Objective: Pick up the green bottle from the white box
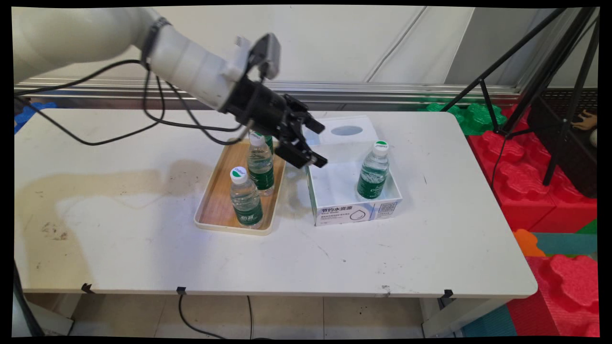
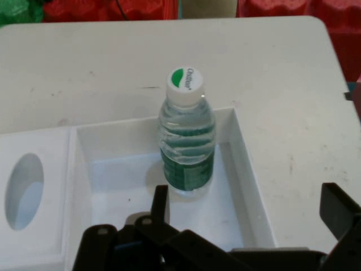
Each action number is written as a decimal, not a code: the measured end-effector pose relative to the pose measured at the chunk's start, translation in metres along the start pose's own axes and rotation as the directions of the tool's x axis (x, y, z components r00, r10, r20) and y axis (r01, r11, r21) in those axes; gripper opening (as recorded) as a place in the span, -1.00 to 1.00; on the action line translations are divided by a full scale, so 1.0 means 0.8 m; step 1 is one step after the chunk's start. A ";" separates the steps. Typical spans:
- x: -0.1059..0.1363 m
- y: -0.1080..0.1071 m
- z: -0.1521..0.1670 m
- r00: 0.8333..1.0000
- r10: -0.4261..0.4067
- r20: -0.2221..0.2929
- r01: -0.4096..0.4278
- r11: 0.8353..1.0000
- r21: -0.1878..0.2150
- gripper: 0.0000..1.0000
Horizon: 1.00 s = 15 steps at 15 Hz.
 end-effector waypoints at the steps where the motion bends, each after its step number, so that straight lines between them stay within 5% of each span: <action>1: 0.002 -0.002 0.013 1.000 -0.002 0.006 0.002 1.000 0.000 1.00; 15: 0.018 -0.031 0.166 0.997 -0.003 0.073 0.004 1.000 -0.006 1.00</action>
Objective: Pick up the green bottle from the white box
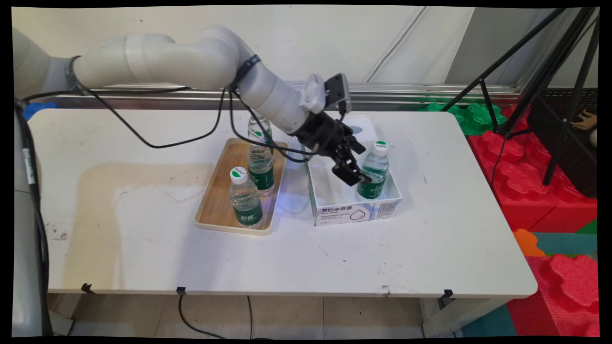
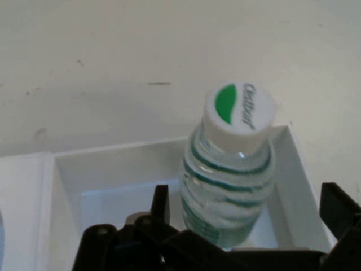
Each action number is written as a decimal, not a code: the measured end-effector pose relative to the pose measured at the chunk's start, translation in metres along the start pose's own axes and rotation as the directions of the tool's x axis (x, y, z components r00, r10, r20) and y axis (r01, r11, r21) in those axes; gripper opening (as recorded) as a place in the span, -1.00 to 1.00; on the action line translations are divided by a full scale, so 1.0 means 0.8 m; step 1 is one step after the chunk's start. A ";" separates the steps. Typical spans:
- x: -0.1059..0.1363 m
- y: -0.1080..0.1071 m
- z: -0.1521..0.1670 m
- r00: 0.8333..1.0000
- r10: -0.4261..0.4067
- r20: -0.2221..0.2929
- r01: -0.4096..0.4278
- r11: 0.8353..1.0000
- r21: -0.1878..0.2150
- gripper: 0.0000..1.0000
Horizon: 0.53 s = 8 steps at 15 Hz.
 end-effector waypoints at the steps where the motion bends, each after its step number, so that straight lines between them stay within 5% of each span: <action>1: 0.002 -0.002 0.008 1.000 0.001 -0.001 -0.001 1.000 -0.001 1.00; 8: 0.010 -0.013 0.053 1.000 0.015 -0.006 -0.015 1.000 -0.004 1.00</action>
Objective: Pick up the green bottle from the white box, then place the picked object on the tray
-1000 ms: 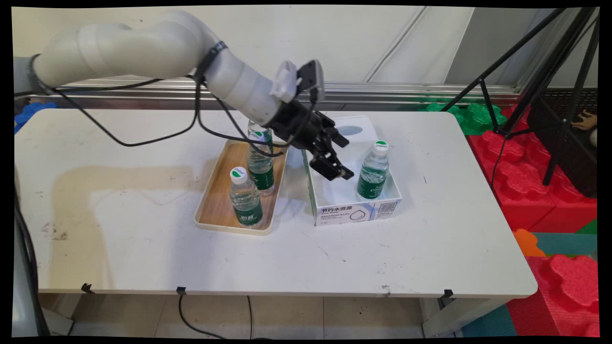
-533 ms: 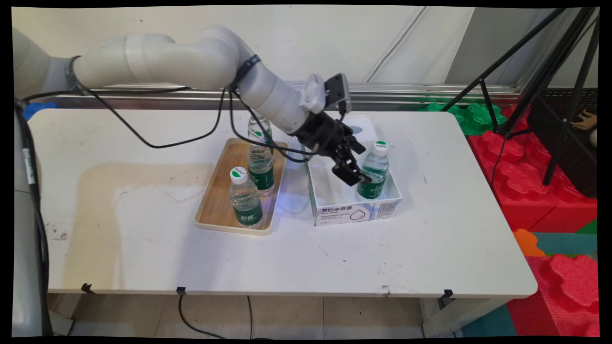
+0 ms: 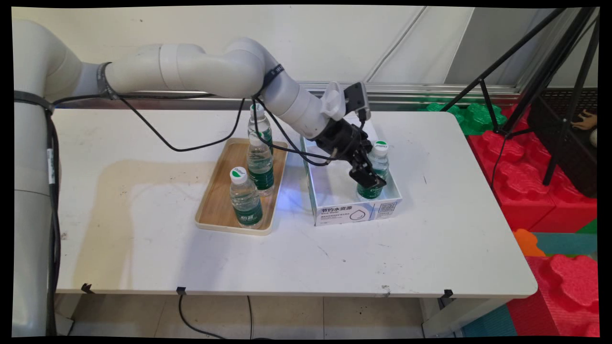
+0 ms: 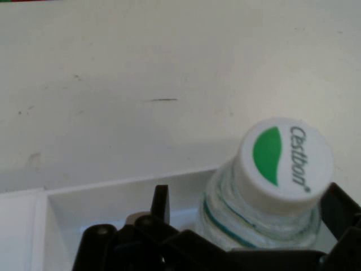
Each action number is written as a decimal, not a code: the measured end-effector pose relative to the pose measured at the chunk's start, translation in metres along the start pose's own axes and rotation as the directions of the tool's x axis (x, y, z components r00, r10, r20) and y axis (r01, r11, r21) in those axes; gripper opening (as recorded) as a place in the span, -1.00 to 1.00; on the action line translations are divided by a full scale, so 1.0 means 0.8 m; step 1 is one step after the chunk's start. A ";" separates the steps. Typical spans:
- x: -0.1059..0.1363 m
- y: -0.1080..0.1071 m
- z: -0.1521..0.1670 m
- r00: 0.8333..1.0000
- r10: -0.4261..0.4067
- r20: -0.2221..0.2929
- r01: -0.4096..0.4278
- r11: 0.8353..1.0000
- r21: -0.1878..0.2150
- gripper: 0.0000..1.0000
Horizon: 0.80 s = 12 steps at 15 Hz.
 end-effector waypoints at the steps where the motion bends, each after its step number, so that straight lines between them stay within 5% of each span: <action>1: 0.001 -0.001 0.004 1.000 0.002 -0.001 -0.002 1.000 -0.001 1.00; 2: 0.001 -0.002 0.006 1.000 0.003 -0.002 -0.003 1.000 -0.001 1.00; 3: 0.002 -0.003 0.009 1.000 0.005 -0.004 -0.005 1.000 -0.002 -1.00; 12: 0.004 -0.009 0.015 1.000 0.014 -0.014 -0.014 1.000 -0.010 -1.00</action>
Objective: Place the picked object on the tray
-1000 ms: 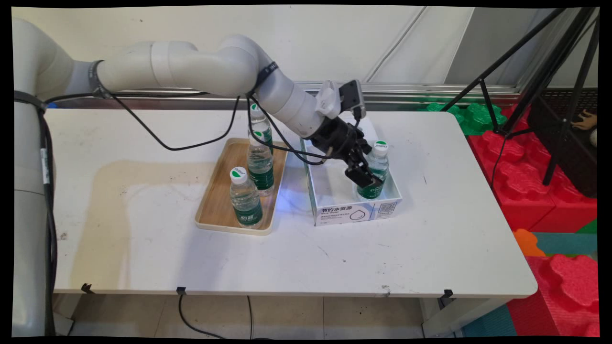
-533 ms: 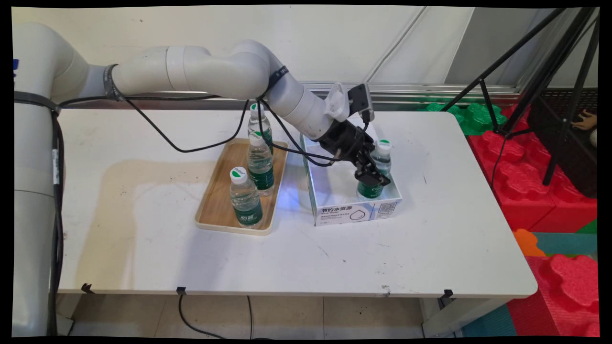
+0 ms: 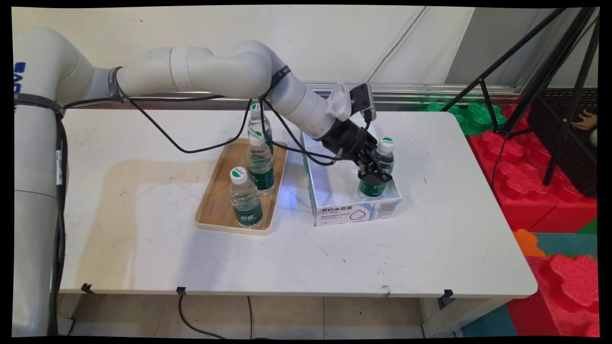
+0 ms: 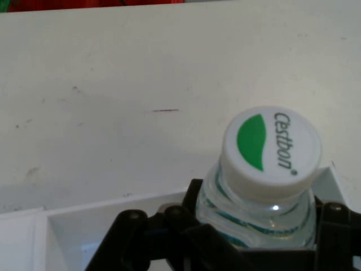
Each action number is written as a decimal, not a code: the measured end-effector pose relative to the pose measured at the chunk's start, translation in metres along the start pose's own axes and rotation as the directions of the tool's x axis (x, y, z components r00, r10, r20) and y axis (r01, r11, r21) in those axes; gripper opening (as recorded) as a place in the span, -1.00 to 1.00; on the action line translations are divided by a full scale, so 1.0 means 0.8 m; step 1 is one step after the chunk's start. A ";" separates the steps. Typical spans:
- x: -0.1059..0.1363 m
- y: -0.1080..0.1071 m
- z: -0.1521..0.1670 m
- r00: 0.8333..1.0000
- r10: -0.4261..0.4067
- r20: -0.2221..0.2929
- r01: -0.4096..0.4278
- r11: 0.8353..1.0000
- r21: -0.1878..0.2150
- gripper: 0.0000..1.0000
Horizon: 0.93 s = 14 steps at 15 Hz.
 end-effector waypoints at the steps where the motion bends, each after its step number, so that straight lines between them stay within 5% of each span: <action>1: 0.001 -0.001 -0.001 1.000 0.001 -0.003 -0.001 1.000 0.000 -1.00; 14: 0.017 0.004 -0.072 0.998 0.006 -0.066 -0.006 1.000 -0.001 -1.00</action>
